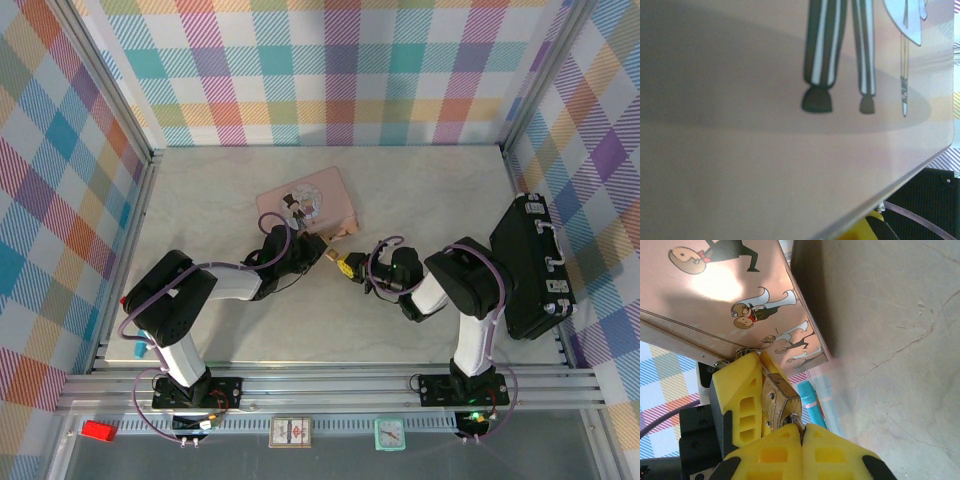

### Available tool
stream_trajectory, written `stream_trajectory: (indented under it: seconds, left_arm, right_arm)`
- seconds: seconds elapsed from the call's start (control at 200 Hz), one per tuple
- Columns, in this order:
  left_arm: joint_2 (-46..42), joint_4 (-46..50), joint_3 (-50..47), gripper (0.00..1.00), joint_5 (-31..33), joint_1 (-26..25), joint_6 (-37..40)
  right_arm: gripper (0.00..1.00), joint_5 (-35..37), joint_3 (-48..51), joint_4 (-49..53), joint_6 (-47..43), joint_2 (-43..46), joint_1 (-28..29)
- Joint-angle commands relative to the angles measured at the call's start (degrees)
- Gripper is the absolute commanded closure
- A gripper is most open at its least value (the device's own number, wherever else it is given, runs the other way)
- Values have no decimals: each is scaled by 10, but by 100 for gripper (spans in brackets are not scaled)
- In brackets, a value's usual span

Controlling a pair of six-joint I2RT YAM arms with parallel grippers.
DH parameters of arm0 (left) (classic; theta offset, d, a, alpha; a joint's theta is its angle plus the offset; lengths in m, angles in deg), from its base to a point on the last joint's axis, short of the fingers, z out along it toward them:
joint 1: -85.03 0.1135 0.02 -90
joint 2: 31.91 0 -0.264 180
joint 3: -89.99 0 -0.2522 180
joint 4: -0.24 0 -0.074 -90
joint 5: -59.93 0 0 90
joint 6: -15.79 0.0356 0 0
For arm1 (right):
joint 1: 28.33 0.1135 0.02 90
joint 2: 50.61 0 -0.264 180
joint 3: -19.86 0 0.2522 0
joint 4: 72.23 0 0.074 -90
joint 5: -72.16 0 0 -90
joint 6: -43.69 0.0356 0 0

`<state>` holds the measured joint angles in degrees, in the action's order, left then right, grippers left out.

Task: Unlock the padlock with the key

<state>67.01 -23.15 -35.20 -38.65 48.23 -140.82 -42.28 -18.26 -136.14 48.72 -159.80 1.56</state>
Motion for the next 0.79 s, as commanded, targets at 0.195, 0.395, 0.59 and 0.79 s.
stream_trajectory:
  seconds: [0.195,0.395,0.59,0.79]
  left_arm:
    - [-20,-20,11,100,-90,-43,-13]
    - [-7,-24,20,100,-93,-44,-14]
    - [-3,-22,22,100,-98,-45,-15]
    - [1,-18,28,100,-101,-47,-19]
  right_arm:
    - [100,19,-40,23,-45,2,-7]
    - [100,11,-53,52,-61,2,-6]
    - [100,12,-63,97,-82,12,-6]
    - [100,16,-75,150,-97,30,-2]
